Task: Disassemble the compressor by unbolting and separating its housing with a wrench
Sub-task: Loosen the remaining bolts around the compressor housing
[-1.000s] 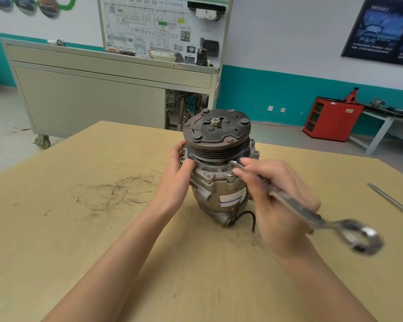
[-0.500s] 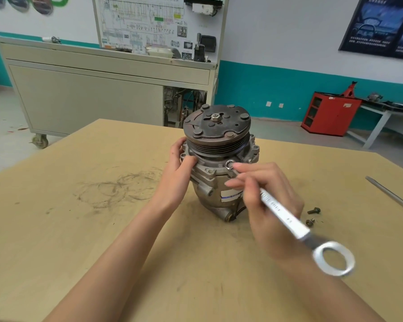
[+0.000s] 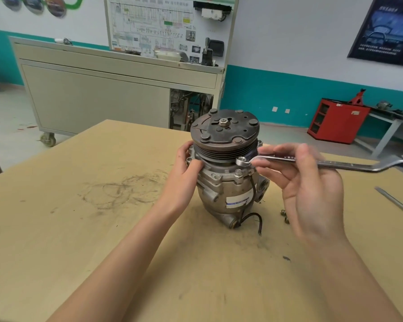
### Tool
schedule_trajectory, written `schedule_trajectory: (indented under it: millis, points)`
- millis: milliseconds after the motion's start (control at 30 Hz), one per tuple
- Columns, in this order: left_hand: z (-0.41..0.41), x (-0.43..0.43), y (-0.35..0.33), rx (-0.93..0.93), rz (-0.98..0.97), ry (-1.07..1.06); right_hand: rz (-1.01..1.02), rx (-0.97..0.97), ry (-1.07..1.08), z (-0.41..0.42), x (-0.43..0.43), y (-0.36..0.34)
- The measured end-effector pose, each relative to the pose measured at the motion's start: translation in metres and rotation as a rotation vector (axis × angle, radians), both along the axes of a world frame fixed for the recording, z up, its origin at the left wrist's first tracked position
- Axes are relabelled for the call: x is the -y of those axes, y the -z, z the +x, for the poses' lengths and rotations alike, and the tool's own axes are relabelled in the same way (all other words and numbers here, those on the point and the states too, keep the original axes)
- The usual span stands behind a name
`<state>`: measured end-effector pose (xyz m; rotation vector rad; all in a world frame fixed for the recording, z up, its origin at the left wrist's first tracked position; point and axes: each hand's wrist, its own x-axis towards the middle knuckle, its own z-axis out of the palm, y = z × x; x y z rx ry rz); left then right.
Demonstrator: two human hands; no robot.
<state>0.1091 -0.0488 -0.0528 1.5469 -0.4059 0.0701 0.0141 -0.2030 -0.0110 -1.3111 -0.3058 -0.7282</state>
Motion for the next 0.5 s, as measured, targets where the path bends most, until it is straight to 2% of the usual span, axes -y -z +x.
schedule_trajectory:
  millis: [233,300,367,433,500]
  points:
    - [0.001,0.000,0.001,0.009,-0.009,0.005,-0.692,0.327,0.518,-0.013,-0.021,0.027]
    - [0.001,-0.001,0.001,0.014,-0.009,0.009,-0.815,0.419,0.632,-0.010,-0.024,0.032]
    - [0.002,-0.001,0.002,0.016,-0.006,0.017,-0.724,0.391,0.525,-0.007,-0.024,0.032]
    - [0.002,-0.001,0.002,0.008,0.001,0.023,-0.412,0.213,0.234,0.000,-0.016,0.021]
    - [0.003,0.000,0.003,0.003,0.008,0.021,-0.155,-0.013,0.058,0.012,-0.002,0.006]
